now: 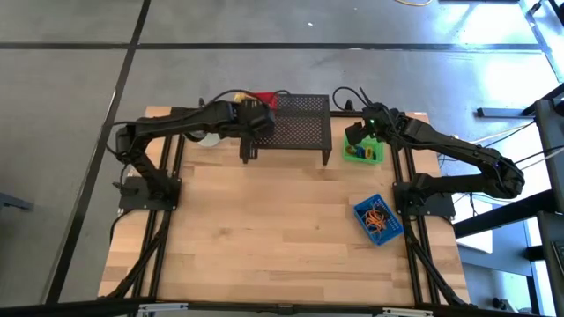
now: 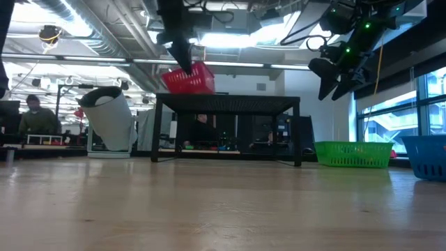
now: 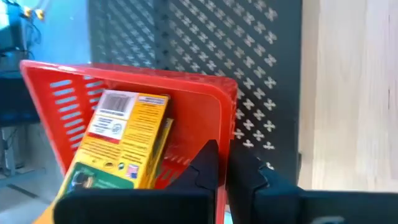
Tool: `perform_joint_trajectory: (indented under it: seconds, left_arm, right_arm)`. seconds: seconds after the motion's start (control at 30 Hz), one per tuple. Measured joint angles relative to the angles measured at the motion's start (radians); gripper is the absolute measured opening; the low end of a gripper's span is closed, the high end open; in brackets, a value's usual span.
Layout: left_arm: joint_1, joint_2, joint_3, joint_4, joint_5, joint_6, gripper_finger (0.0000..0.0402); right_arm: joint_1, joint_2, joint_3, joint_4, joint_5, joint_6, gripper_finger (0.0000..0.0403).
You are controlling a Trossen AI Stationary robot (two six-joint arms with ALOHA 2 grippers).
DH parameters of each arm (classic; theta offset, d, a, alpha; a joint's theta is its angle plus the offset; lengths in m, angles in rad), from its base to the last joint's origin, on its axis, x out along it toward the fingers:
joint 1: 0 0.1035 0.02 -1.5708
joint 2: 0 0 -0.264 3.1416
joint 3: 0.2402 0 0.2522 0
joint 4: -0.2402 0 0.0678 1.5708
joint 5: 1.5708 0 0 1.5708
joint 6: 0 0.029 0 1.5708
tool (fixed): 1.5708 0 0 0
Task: Pick & Place Office Desk Supplies
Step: Put the red bin on the shelf
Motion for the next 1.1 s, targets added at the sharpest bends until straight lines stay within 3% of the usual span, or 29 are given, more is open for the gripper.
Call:
perform_joint_trajectory:
  seconds: [0.33, 0.7, 1.1]
  left_arm:
    - [-0.027, 0.040, 0.001, -0.095, -0.092, -0.001, 0.0008]
    - [-0.028, 0.038, 0.043, -0.096, -0.072, -0.016, 0.0010]
    - [-0.028, 0.038, 0.057, -0.094, -0.084, -0.016, 0.0050]
  right_arm:
    - [0.000, 0.000, 0.000, 0.000, -0.026, -0.003, 0.0229]
    - [0.000, 0.000, 0.000, 0.000, -0.026, -0.003, 0.0229]
    - [0.000, 0.000, 0.000, 0.000, -0.026, -0.004, 0.0229]
